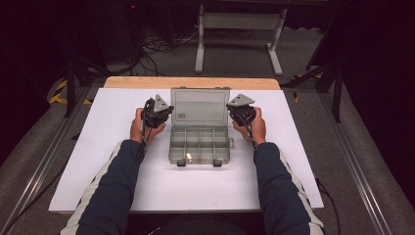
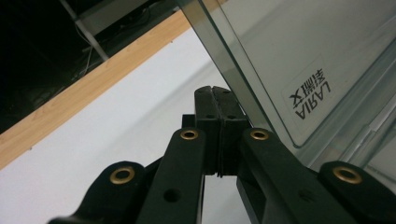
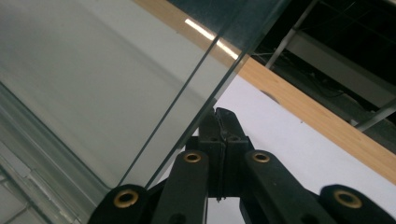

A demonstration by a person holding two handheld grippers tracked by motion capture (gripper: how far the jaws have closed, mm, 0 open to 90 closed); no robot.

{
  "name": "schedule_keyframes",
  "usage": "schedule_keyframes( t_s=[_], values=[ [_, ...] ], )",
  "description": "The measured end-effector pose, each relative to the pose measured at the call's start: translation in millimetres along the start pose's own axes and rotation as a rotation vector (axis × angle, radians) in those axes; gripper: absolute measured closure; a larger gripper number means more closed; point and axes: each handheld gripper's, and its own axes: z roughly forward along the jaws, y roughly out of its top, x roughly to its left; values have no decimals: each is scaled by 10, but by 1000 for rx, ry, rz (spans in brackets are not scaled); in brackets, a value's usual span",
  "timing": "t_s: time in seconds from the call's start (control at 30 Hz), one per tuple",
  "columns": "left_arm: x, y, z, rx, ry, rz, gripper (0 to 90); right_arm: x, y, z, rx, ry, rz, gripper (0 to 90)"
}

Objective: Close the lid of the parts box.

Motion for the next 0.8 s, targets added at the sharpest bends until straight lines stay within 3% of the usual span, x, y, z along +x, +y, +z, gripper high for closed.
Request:
schedule_keyframes(
  t_s=[0.27, 0.8],
  values=[
    [-5, 41, -47, -22, 14, 10, 899, 14, 40, -54, -34, -30, -12, 900],
    [-29, 157, -192, -64, 28, 31, 895, 35, 132, -198, -83, -46, -30, 900]
  ],
)
